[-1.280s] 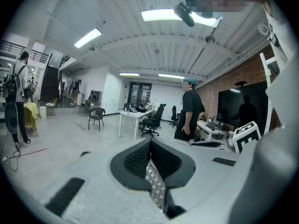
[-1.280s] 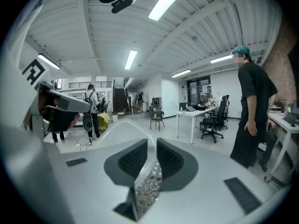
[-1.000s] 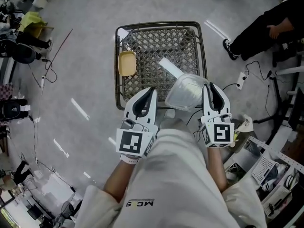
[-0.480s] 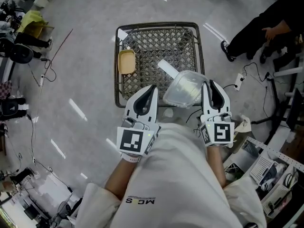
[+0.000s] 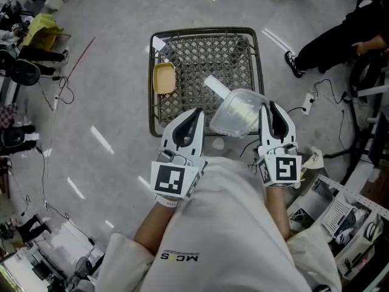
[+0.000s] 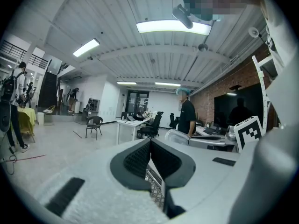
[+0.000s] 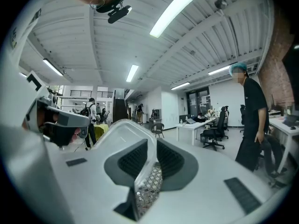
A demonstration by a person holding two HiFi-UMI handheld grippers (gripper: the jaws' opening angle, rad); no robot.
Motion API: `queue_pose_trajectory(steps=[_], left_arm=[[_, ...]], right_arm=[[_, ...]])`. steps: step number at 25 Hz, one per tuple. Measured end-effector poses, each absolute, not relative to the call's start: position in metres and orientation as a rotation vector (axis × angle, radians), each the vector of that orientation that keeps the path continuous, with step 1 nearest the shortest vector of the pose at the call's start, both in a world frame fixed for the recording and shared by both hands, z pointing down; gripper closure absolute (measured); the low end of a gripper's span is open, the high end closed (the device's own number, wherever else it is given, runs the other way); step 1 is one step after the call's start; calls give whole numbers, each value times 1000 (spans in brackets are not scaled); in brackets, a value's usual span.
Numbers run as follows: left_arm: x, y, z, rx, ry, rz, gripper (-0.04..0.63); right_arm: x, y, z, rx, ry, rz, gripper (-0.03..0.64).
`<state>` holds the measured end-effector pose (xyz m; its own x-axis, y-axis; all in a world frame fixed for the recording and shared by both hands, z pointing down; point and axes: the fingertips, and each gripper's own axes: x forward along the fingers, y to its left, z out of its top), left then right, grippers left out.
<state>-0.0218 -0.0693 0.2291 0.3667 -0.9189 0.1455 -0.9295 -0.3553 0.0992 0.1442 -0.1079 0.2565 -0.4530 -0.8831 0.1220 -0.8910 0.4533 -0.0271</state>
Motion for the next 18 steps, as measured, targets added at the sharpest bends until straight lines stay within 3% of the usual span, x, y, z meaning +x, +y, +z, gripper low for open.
queue_pose_trajectory(steps=[18], left_arm=[[-21, -62, 226, 2464, -1685, 90, 571]], right_arm=[[143, -106, 246, 1571, -2631, 95, 540]])
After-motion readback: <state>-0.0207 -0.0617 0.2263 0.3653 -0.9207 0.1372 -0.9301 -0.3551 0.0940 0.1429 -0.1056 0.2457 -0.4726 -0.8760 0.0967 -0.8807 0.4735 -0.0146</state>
